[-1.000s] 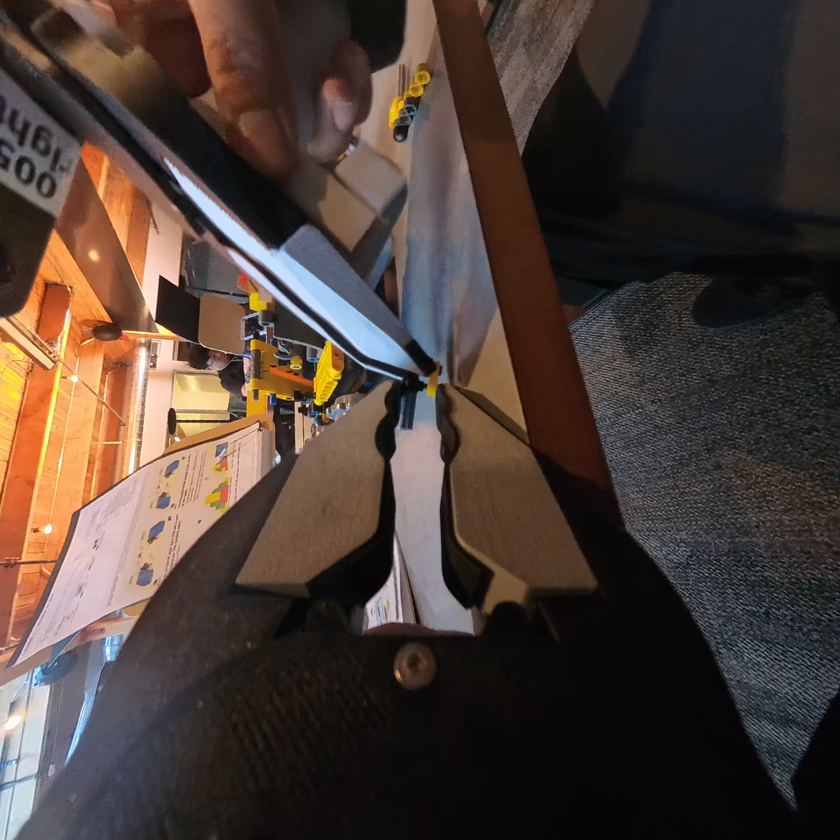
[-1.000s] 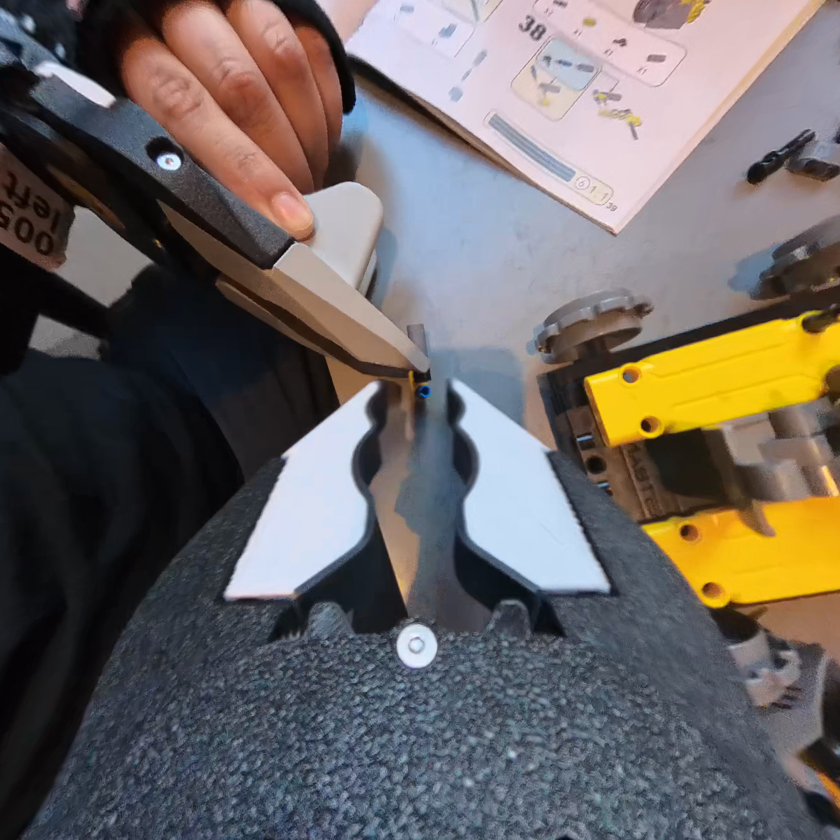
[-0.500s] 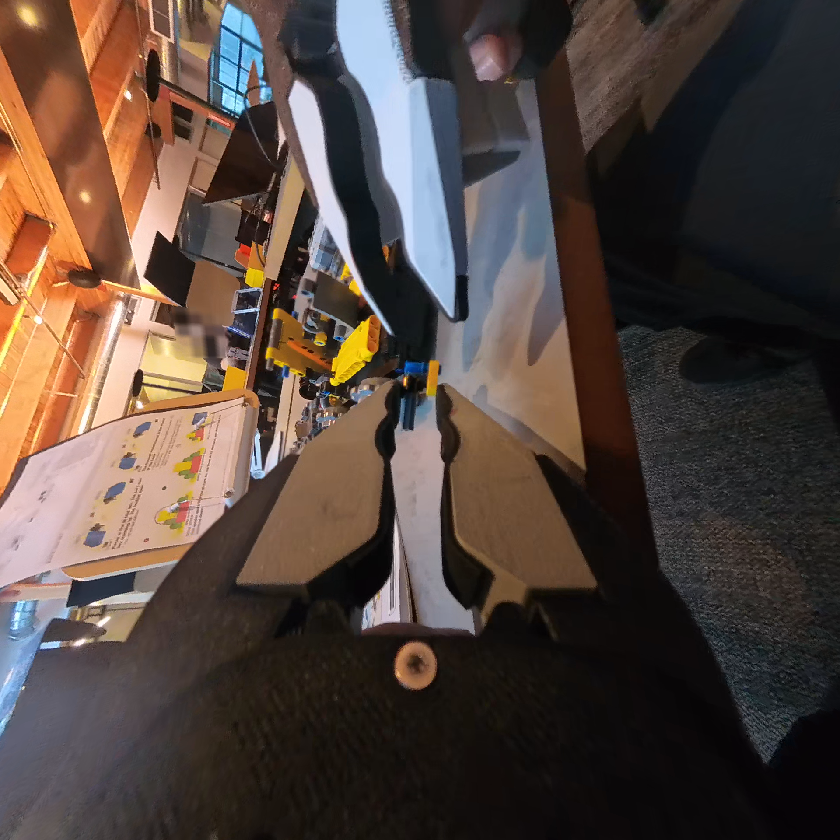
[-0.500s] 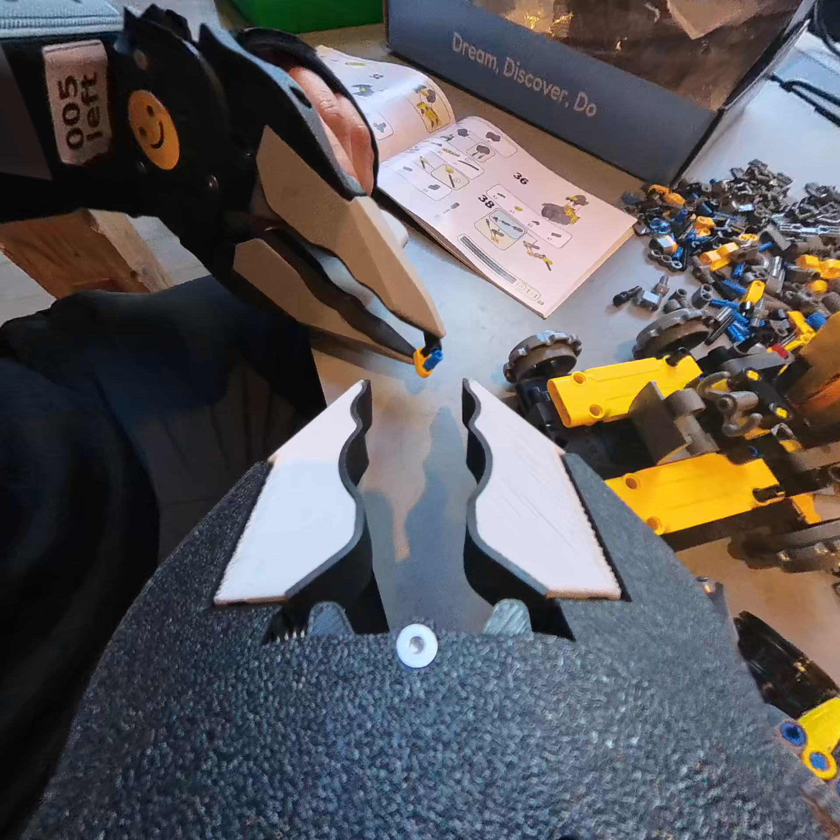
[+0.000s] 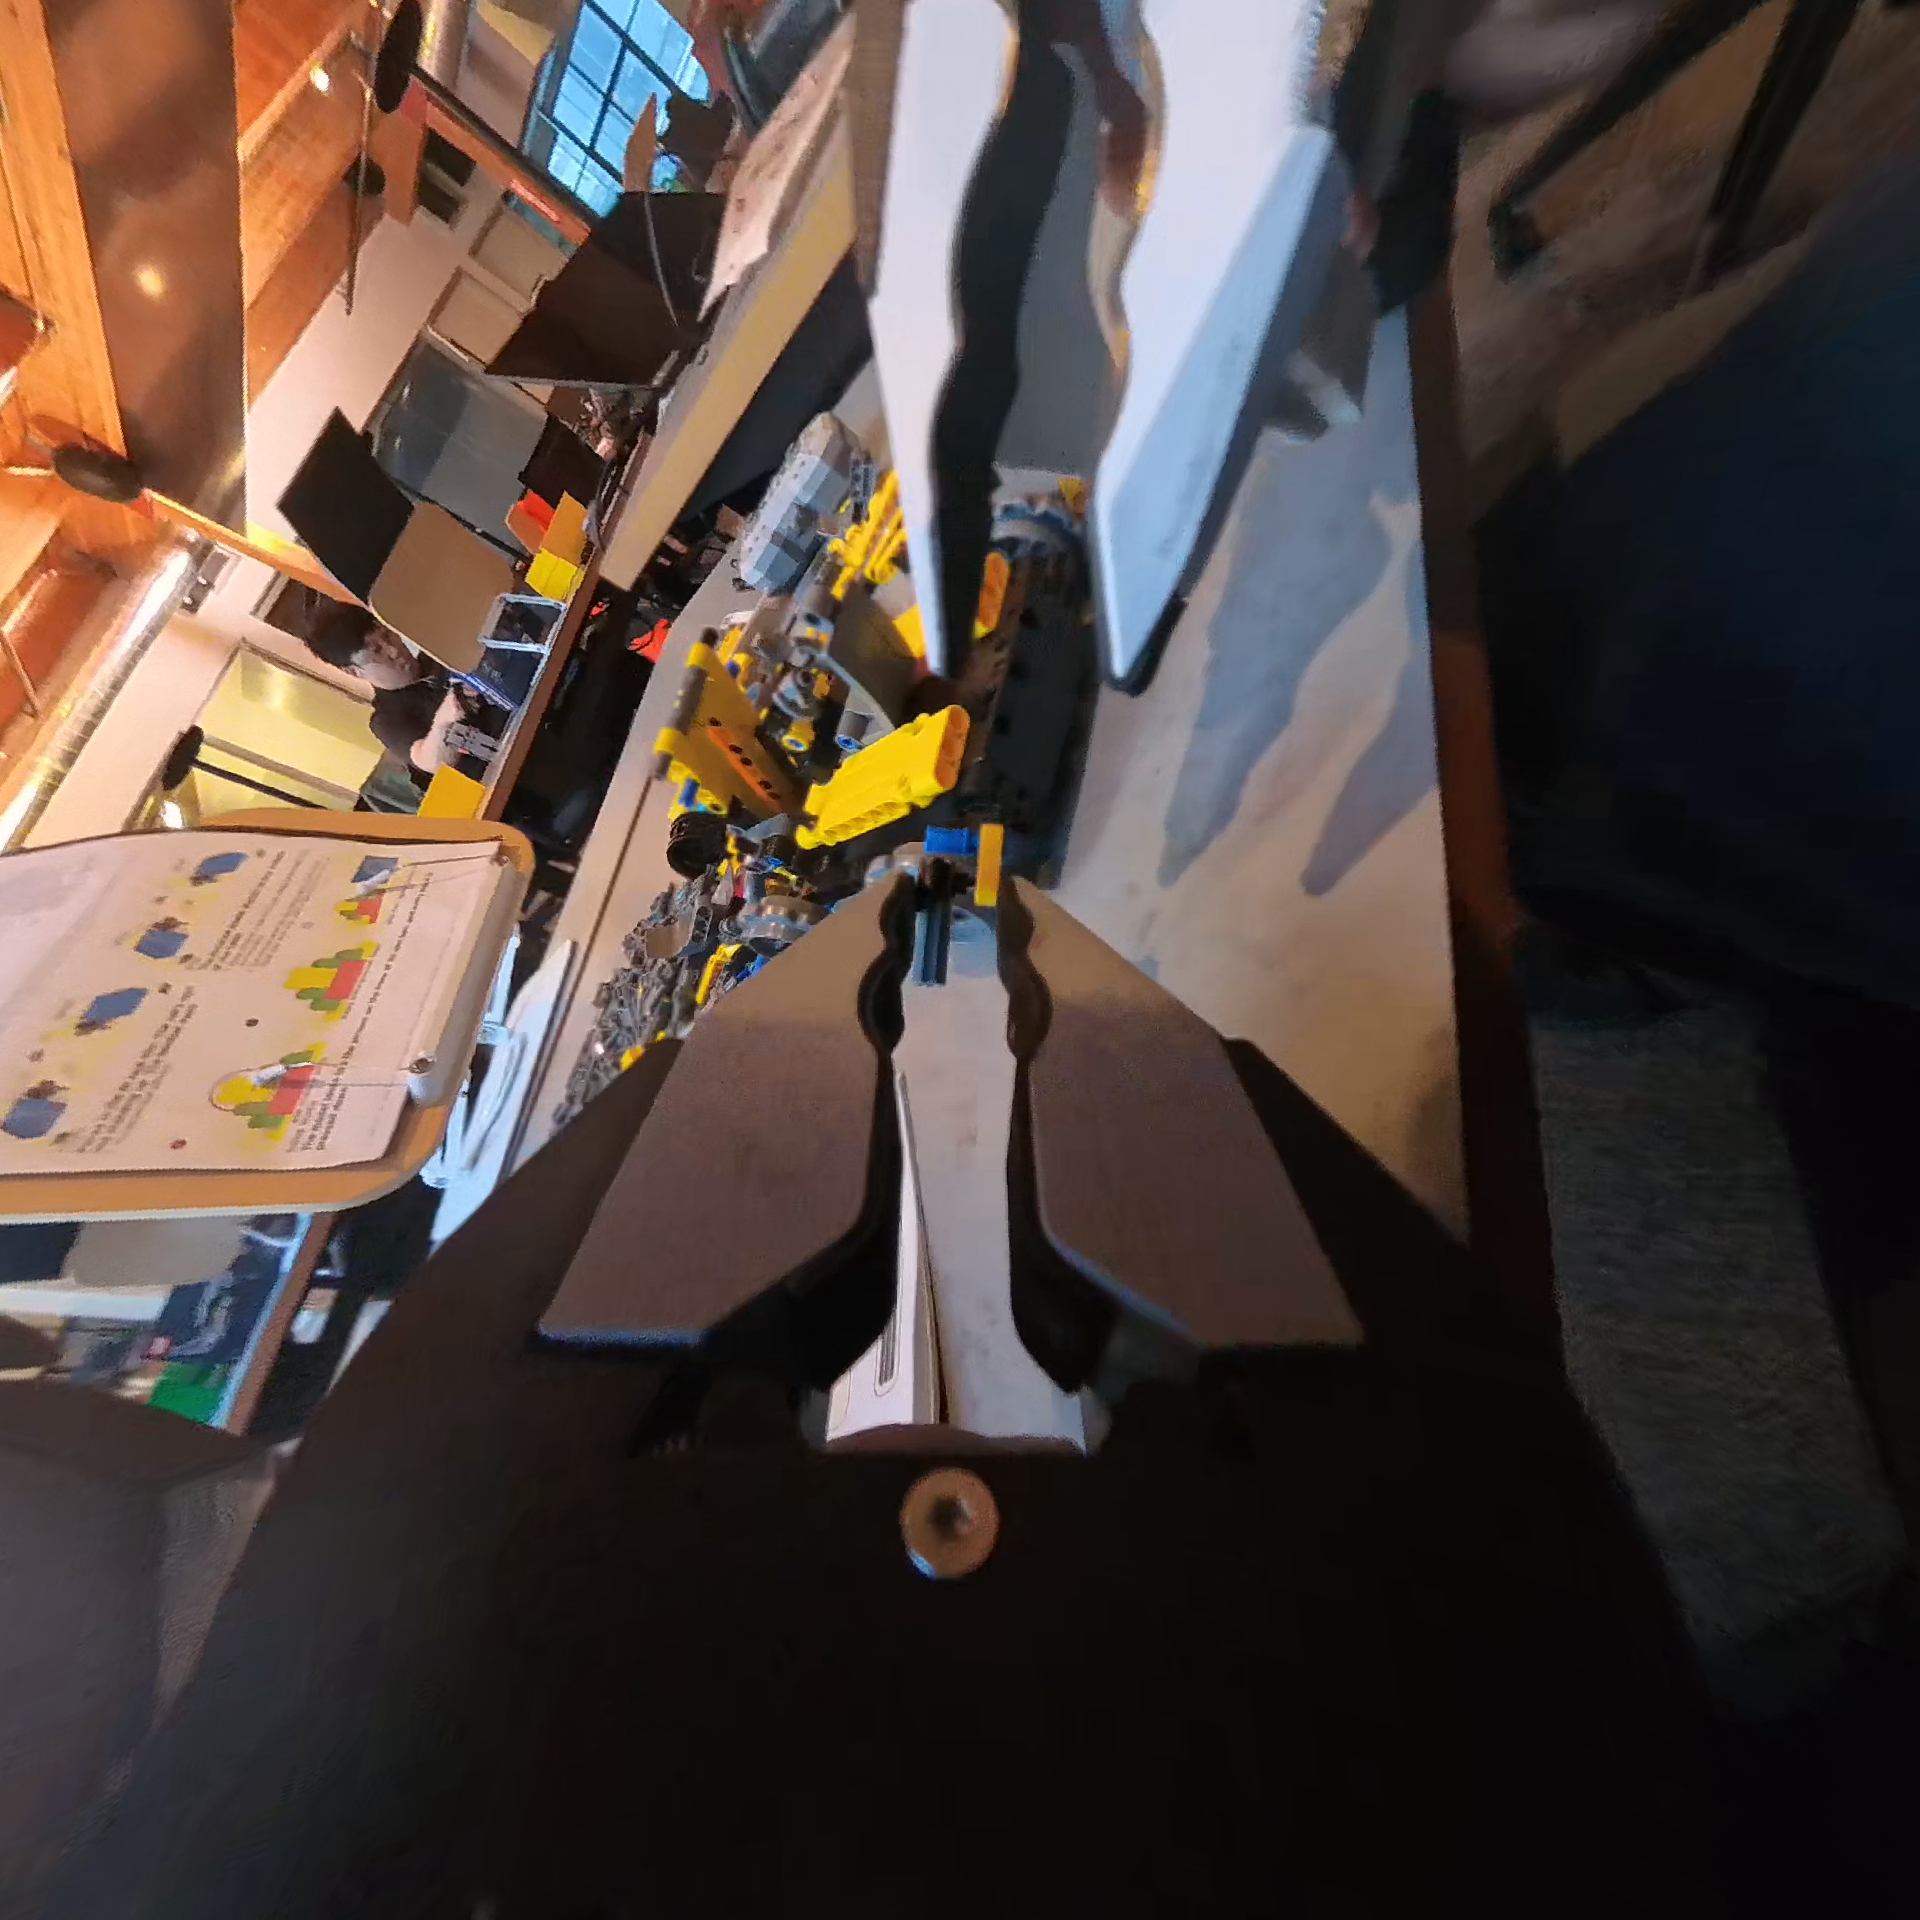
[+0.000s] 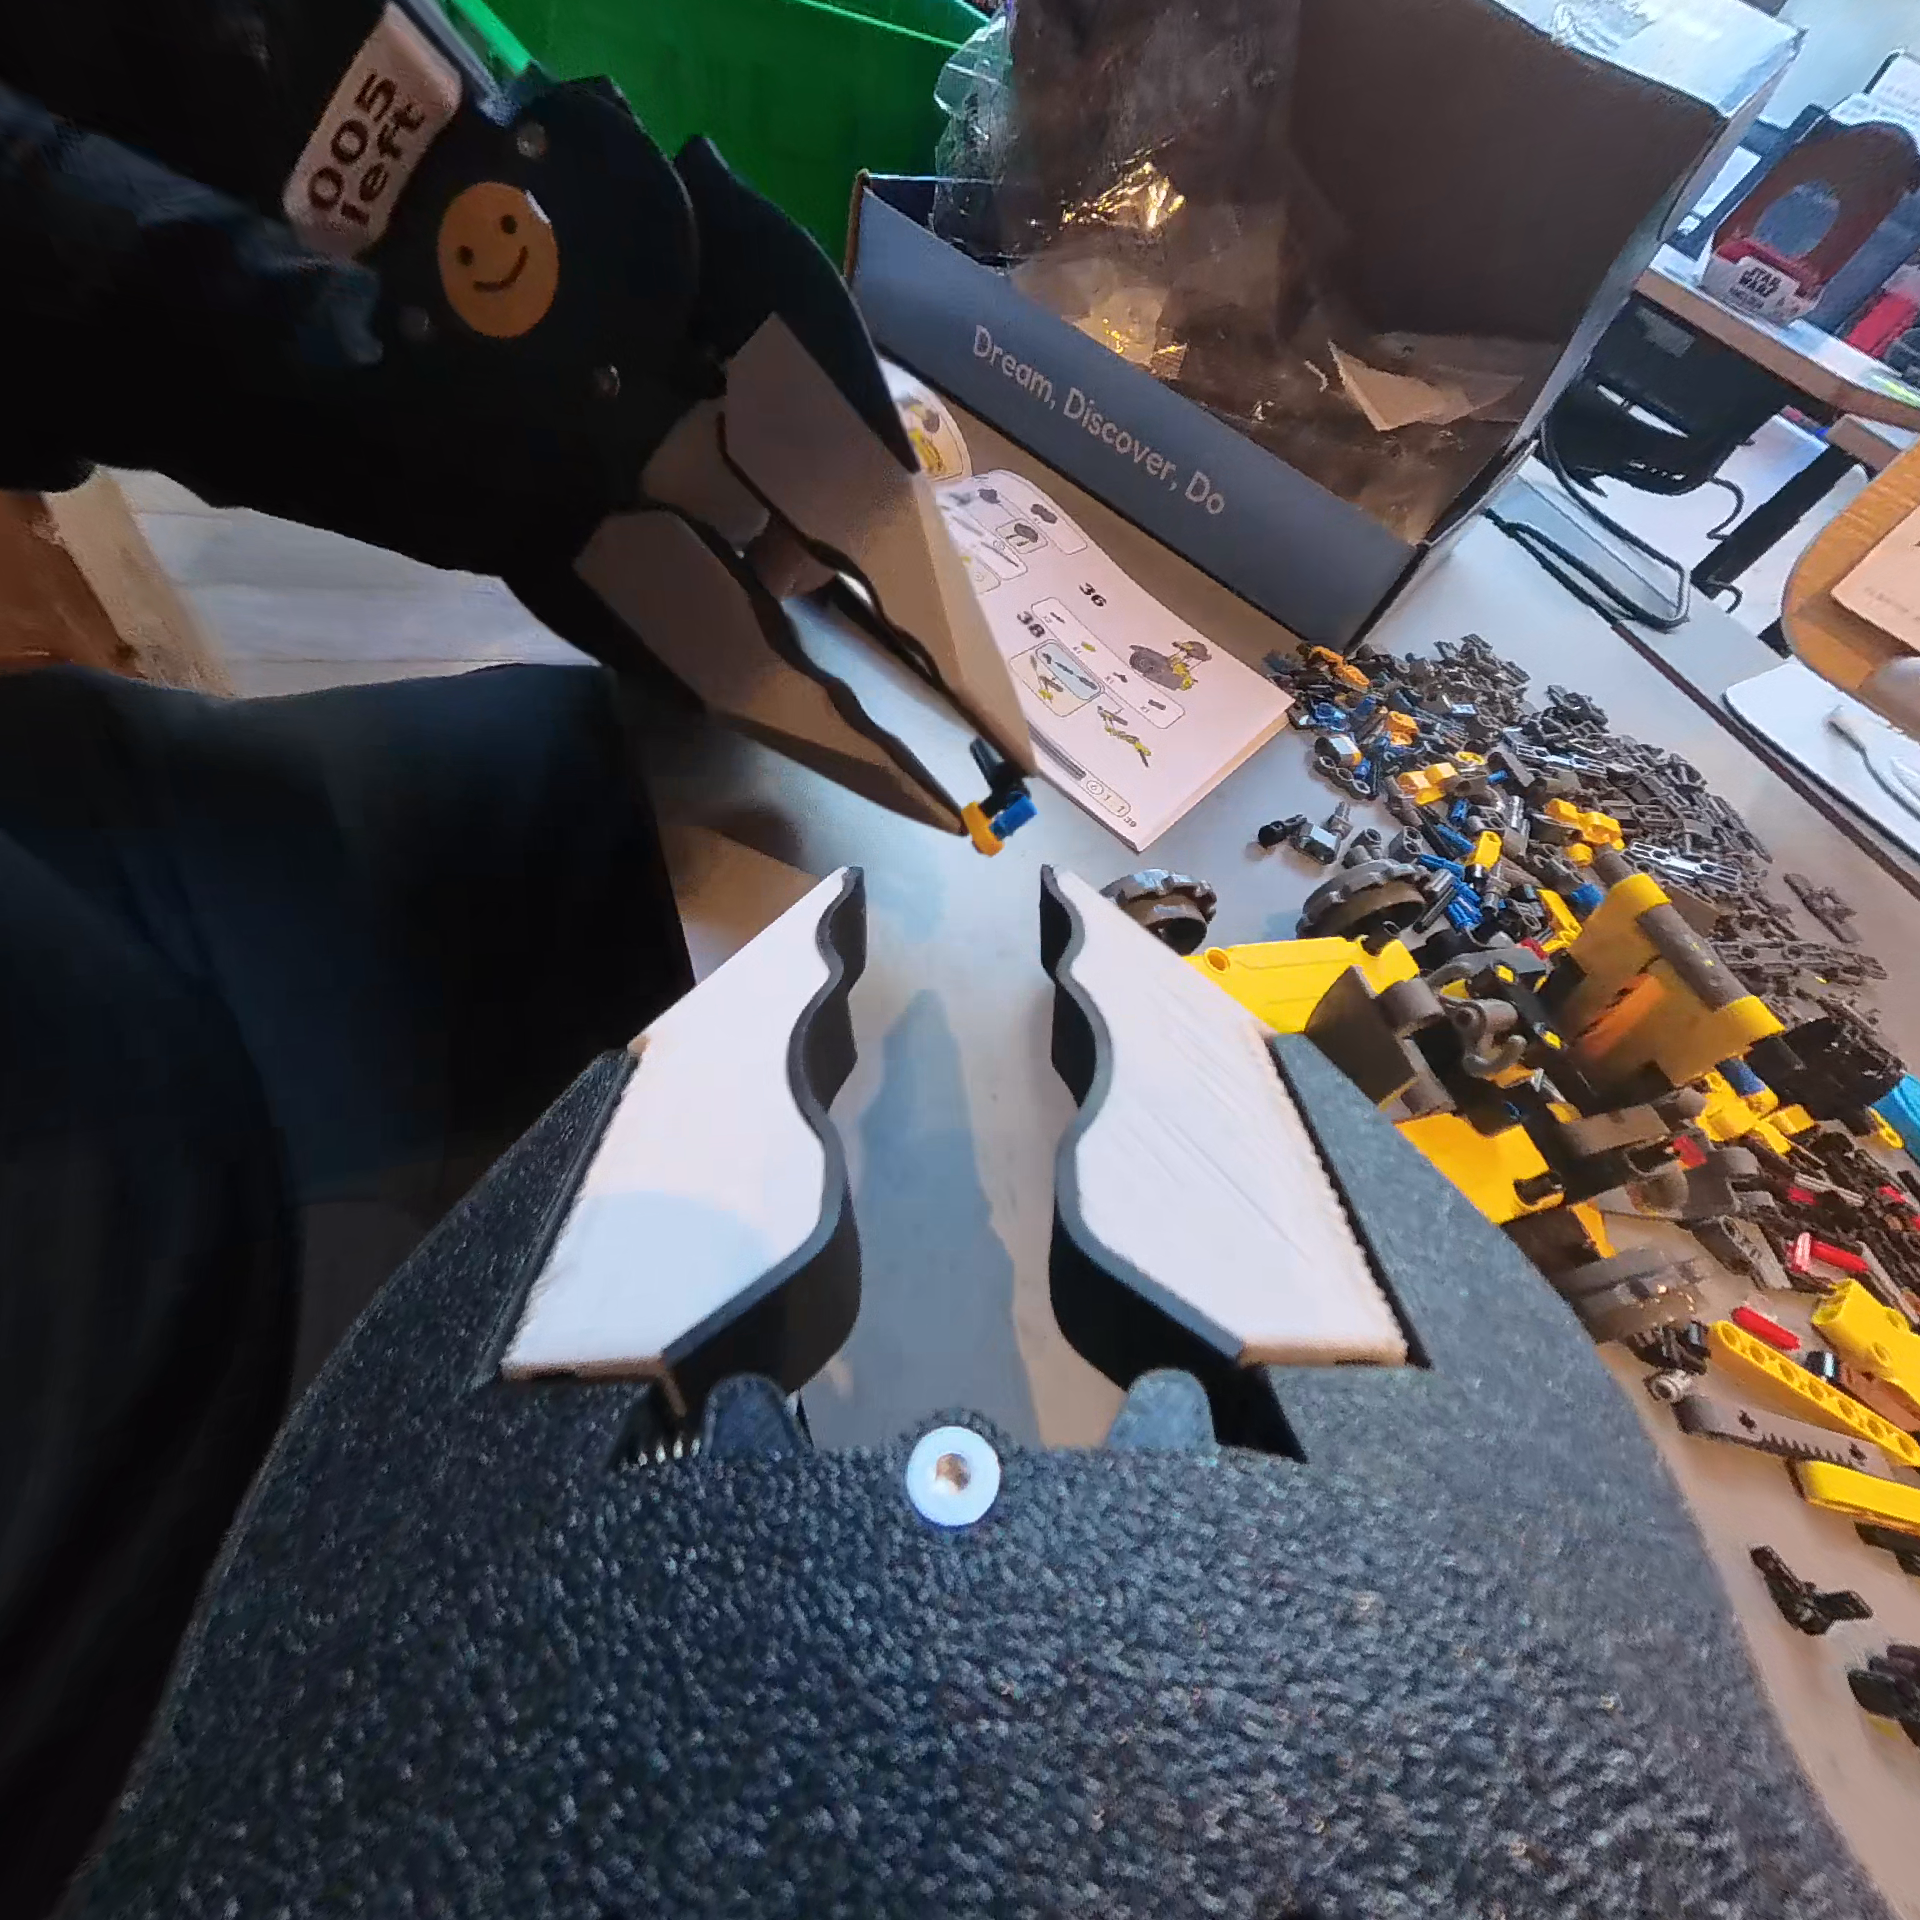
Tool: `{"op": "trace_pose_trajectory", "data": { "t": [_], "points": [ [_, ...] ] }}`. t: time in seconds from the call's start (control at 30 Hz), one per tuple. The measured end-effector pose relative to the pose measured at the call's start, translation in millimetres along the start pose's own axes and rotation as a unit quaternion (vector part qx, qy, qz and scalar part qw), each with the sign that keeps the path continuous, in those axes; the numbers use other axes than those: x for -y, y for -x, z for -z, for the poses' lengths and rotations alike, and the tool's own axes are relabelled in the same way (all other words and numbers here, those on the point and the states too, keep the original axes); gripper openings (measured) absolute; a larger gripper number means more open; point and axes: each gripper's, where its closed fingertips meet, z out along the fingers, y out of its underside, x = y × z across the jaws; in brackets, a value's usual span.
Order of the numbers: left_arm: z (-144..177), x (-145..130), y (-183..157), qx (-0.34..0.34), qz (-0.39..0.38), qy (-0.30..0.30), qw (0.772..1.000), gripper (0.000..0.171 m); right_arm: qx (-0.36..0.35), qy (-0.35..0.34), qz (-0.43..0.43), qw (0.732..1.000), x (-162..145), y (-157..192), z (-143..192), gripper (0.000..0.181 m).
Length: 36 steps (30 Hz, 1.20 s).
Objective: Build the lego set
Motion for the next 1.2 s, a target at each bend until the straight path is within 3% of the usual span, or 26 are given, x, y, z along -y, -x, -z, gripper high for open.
{"op": "trace_pose_trajectory", "data": {
  "t": [0.2,0.37,0.5,0.67,0.83,1.2],
  "points": [
    [6.7,12.2,10.5,-0.027,0.099,-0.055,0.993,0.014,0.0,0.004,-0.01,1.0,0.1,-3.1,-4.4,0.035],
    [14.5,35.6,4.5,-0.112,0.221,-0.114,0.962,0.014,-0.001,-0.007,-0.016,1.0,3.7,-4.6,-3.7,0.04],
    [17.9,40.5,-3.4,-0.123,0.214,-0.115,0.962,0.014,0.011,-0.043,-0.009,0.999,15.7,1.8,2.8,0.04],
    [23.4,47.0,-12.6,-0.155,0.215,-0.128,0.956,0.014,0.032,-0.032,0.055,0.997,19.5,19.3,4.3,0.027],
    [23.1,46.7,-19.3,-0.18,0.21,-0.124,0.953,0.014,0.047,-0.027,0.067,0.996,19.9,27.8,2.7,0.022],
    [15.7,39.9,-23.2,-0.138,0.167,-0.086,0.973,0.014,0.06,-0.026,0.045,0.997,10.9,24.5,1.9,0.018]
  ]
}}
